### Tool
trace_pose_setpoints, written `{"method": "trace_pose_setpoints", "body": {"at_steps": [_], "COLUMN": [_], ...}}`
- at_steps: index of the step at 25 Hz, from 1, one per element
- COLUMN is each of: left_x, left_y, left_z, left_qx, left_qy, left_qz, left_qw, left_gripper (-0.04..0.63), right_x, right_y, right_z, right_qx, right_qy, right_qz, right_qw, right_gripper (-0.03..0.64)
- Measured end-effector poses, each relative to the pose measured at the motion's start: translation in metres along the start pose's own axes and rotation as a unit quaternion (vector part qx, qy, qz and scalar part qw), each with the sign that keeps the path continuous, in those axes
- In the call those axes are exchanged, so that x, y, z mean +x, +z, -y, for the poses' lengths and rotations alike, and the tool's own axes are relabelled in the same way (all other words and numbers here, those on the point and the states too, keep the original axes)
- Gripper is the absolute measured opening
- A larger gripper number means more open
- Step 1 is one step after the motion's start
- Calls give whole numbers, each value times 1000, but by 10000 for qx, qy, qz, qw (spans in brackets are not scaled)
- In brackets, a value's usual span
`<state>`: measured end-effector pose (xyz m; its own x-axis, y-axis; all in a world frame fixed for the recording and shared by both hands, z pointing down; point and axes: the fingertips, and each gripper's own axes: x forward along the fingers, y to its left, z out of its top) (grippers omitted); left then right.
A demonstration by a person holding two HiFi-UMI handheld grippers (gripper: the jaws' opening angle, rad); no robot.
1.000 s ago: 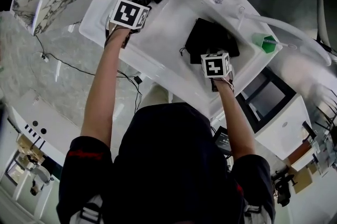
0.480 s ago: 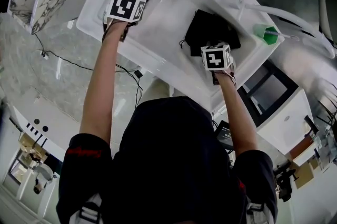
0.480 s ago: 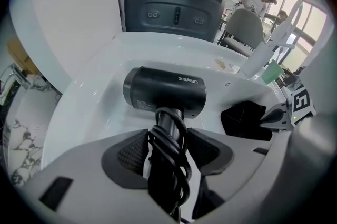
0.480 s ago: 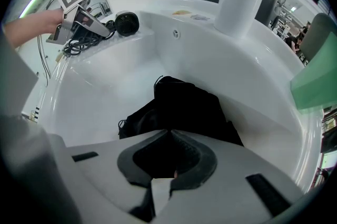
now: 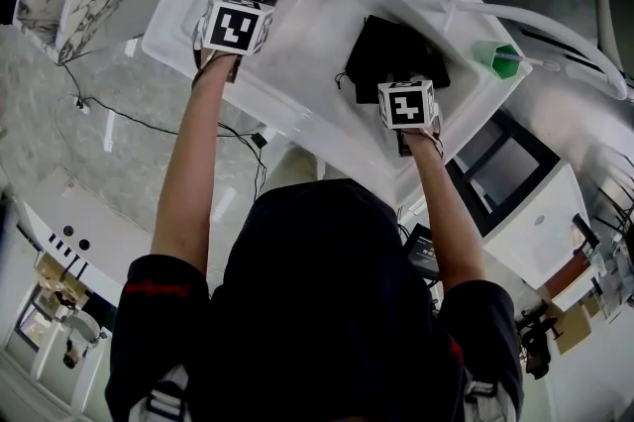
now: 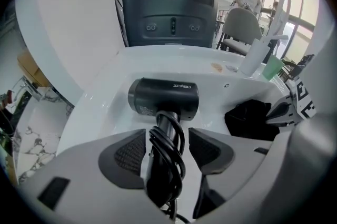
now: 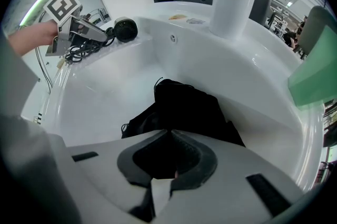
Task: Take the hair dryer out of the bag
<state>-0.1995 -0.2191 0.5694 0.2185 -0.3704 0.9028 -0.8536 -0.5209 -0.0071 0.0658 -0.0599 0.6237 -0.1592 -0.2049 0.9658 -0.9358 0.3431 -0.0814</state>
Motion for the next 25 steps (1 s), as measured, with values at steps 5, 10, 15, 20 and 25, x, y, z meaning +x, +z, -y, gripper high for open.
{"method": "trace_pose_setpoints", "body": {"at_steps": [5, 10, 15, 20, 25], "left_x": [-18, -34, -49, -62, -74], "left_y": [-1, -5, -6, -15, -22], "left_z": [1, 4, 16, 32, 52], "left_qx": [-6, -2, 102, 363, 464], "left_qy": [85, 95, 60, -28, -240], "left_qz": [159, 265, 383, 392, 456], "left_qw": [9998, 9996, 9992, 9986, 9976], "left_gripper": [244, 244, 244, 242, 206], "right_x": [-2, -7, -18, -34, -52], "right_y": [2, 5, 11, 19, 29], "right_z": [-5, -7, -11, -11, -8], "right_qx": [305, 342, 332, 288, 350], "right_qy": [233, 436, 596, 510, 450], "right_qz": [3, 71, 134, 297, 494], "right_qw": [9993, 9984, 9976, 9978, 9972], "right_gripper": [43, 47, 143, 143, 143]}}
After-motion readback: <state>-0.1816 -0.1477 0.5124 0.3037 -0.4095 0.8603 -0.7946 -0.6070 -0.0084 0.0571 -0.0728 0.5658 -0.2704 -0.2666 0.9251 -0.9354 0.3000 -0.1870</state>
